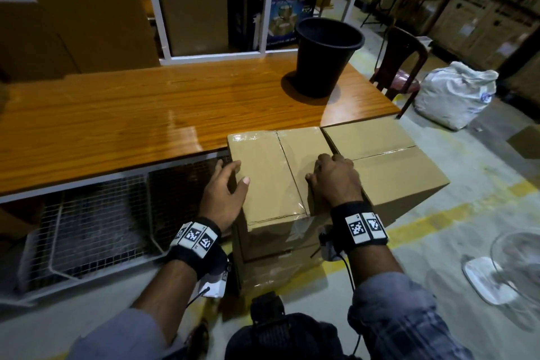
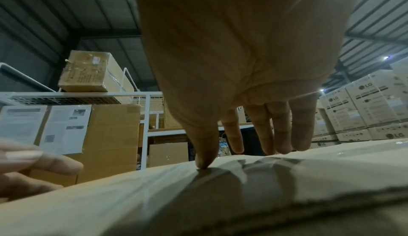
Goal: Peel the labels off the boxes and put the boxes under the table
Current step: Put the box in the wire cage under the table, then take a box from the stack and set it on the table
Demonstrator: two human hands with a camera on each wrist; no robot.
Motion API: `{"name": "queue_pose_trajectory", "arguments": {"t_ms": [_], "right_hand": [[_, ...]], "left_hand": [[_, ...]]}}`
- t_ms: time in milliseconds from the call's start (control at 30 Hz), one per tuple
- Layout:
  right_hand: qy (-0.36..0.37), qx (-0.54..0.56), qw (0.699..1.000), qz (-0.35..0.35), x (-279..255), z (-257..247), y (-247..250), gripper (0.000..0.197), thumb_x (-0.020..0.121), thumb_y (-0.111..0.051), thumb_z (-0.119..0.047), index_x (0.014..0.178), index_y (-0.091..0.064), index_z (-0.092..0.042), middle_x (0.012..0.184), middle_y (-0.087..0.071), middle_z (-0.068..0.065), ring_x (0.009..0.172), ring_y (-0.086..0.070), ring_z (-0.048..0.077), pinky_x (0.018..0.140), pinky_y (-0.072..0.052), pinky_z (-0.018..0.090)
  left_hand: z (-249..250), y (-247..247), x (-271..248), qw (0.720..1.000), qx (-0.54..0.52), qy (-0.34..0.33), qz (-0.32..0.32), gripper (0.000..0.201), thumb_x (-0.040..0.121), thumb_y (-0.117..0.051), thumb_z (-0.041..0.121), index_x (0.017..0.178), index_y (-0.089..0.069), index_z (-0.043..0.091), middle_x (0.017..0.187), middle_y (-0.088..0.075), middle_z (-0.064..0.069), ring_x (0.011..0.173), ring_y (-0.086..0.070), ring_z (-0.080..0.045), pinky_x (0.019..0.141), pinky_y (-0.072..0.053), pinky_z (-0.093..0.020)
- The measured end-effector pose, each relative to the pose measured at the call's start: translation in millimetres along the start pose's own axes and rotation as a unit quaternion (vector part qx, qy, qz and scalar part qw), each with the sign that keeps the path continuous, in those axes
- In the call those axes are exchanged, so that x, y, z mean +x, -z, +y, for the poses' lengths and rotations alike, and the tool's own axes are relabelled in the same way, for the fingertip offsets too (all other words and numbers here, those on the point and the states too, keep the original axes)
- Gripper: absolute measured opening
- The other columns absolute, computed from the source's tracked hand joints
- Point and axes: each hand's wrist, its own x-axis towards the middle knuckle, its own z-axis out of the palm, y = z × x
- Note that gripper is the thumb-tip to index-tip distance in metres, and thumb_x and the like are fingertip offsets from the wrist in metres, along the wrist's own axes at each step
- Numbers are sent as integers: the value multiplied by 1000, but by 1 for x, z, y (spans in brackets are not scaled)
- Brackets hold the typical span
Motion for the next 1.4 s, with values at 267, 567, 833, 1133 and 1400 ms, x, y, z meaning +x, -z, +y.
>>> {"name": "queue_pose_trajectory", "arguments": {"t_ms": [267, 567, 833, 1133, 1400], "right_hand": [[65, 2, 997, 45, 1, -15, 15, 41, 101, -61, -35, 137, -59, -15, 128, -64, 15, 116, -57, 32, 92, -55, 46], [158, 56, 983, 74, -10, -96, 51, 43, 100, -63, -43, 137, -60, -20, 132, -63, 10, 123, -54, 29, 97, -53, 46], [254, 98, 957, 104, -24, -243, 65, 40, 99, -66, -40, 134, -64, -20, 128, -66, 7, 119, -57, 28, 95, -53, 41], [331, 180, 919, 117, -49, -425, 69, 38, 101, -63, -40, 135, -62, -24, 125, -65, 2, 119, -57, 23, 90, -55, 40], [401, 201, 889, 88, -48, -555, 64, 42, 103, -60, -40, 142, -57, -23, 133, -62, 2, 126, -54, 21, 96, -51, 37]], "left_hand": [[18, 28, 1, 995, -29, -32, 91, 33, 102, -64, 30, 135, -63, 30, 163, -38, 4, 128, -58, -14, 101, -54, -38], [44, 105, -13, 960, -17, -150, 236, 22, 103, -61, 18, 120, -74, 23, 148, -56, 7, 120, -61, -4, 87, -46, -5], [35, 244, -25, 924, 37, -221, 310, 23, 104, -58, 18, 121, -73, 23, 130, -65, 8, 109, -62, 0, 84, -49, -14], [-11, 428, -43, 907, 76, -184, 372, 26, 104, -57, 25, 128, -66, 30, 130, -61, 10, 112, -60, -5, 85, -53, -24], [-43, 539, -32, 869, 77, -141, 469, 27, 103, -59, 19, 128, -68, 25, 128, -64, 6, 107, -61, -1, 77, -47, -3]]}}
